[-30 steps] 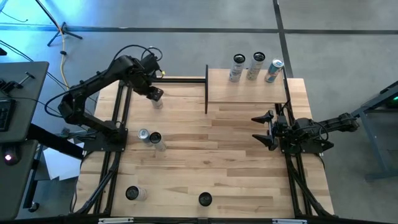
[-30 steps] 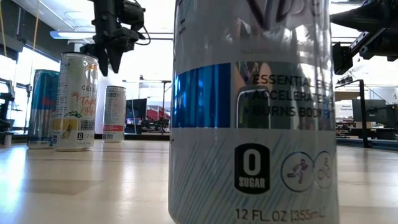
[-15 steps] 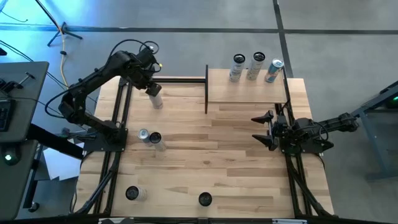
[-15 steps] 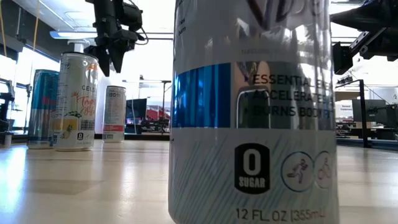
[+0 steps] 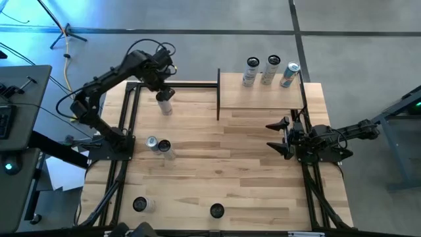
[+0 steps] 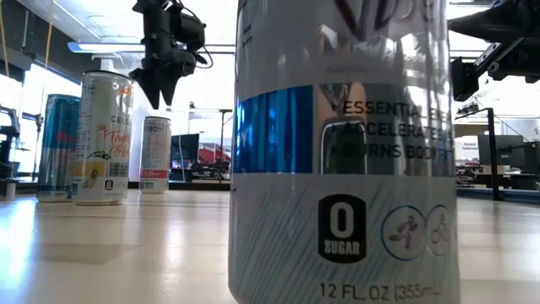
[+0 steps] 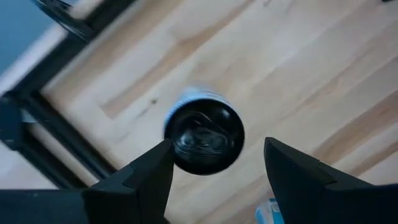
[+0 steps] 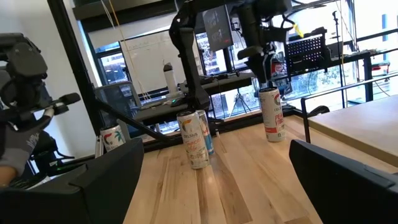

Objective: Place canned beverage on shelf
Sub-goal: Put the top white pink soda can on the shelf

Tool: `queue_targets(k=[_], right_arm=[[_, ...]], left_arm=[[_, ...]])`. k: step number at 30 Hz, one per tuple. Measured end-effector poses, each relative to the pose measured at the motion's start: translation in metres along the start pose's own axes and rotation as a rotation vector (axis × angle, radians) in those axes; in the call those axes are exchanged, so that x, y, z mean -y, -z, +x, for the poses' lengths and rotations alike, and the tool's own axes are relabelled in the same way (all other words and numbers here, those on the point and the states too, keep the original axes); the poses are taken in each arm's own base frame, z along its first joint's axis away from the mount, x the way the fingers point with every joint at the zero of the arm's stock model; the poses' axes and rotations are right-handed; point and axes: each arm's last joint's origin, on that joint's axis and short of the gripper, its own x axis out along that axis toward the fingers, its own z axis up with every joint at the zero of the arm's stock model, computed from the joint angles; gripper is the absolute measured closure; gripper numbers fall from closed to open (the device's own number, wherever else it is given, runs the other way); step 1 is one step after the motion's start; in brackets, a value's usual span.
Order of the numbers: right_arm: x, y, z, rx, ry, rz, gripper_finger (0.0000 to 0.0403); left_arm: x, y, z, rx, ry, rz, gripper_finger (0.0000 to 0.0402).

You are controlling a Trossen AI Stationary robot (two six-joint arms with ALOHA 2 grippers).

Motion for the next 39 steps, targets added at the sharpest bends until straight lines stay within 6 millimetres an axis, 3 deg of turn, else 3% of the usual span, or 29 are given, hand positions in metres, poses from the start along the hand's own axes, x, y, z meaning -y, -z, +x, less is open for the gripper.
queue_targets(k=[4,18,30,39], right_arm=[[0.0,0.0,0.0,0.0,0.0,0.0,0.0014],[0.0,0.0,0.0,0.001,0.004,0.0,0.0014],[0.0,0.0,0.0,0.001,0.004,0.0,0.0014],[0.0,0.0,0.0,0.001,0.003,0.0,0.0014]], left_arm=[[0.0,-0.003,-0.01,0.032,-0.017,0.0,0.0179],[-0.002,0.002,-0.01,-0.018,-0.035,-0.052,0.0174],[0.0,-0.002,-0.01,0.017,-0.017,-0.002,0.0104],[0.0,0.003,0.008,-0.045,-0.021,-0.024,0.0101]])
